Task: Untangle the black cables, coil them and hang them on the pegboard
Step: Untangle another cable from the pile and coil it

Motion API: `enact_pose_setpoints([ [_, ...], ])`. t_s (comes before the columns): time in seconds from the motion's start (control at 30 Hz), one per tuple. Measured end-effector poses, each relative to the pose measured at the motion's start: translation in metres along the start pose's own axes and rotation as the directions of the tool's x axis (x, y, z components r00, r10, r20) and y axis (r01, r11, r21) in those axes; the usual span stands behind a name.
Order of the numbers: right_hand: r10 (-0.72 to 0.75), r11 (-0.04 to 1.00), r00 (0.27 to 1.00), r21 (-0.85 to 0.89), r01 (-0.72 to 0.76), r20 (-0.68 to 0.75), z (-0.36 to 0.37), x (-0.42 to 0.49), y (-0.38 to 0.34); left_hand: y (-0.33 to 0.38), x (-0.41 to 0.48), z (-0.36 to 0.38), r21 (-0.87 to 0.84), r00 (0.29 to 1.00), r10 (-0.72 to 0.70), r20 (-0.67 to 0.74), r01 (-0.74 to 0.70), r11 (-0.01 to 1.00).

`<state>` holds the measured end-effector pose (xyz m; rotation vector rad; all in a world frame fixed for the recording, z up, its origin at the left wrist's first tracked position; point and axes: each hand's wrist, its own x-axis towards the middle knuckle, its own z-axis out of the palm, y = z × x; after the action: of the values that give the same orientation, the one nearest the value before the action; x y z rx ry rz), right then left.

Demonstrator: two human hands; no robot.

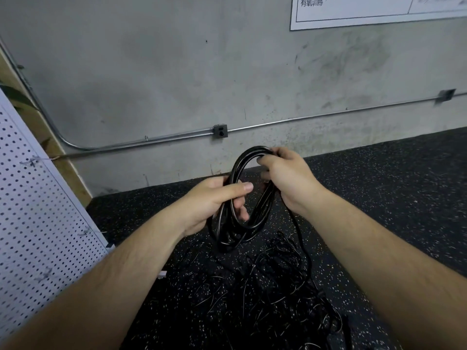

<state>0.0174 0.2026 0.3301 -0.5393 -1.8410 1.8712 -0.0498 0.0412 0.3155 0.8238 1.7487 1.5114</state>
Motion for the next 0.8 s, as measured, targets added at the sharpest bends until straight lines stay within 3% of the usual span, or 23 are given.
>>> enact_pose_setpoints([
  [0.1,0.01,1.0,1.0,0.013,-0.011,0.025,-0.003,0.001,0.001,-0.001,-0.002,0.001,-0.126,0.998,0.014,0.063,-0.006,0.992],
  [0.33,0.004,0.998,0.997,-0.058,0.0,0.079,-0.007,0.001,0.002,-0.005,0.007,0.009,-0.162,0.989,0.049,-0.138,-0.072,0.984],
  [0.47,0.03,0.977,0.969,-0.21,0.022,0.244,-0.02,-0.003,0.015,0.009,0.006,0.013,-0.241,0.954,0.141,-0.263,-0.207,0.948],
  [0.53,0.056,0.95,0.929,-0.305,0.063,0.366,-0.029,-0.009,0.026,0.018,0.005,0.009,-0.292,0.921,0.171,-0.35,-0.281,0.914],
  [0.6,0.097,0.849,0.899,-0.507,0.149,0.427,-0.037,-0.015,0.041,0.025,0.005,0.0,-0.301,0.875,0.172,-0.452,-0.332,0.894],
  [0.67,0.117,0.744,0.907,-0.641,0.19,0.404,-0.045,-0.016,0.061,0.03,0.004,-0.014,-0.307,0.808,0.148,-0.57,-0.377,0.874],
  [0.8,0.177,0.652,0.904,-0.734,0.187,0.388,-0.054,-0.02,0.087,0.031,0.005,-0.039,-0.308,0.669,0.095,-0.737,-0.458,0.834],
])
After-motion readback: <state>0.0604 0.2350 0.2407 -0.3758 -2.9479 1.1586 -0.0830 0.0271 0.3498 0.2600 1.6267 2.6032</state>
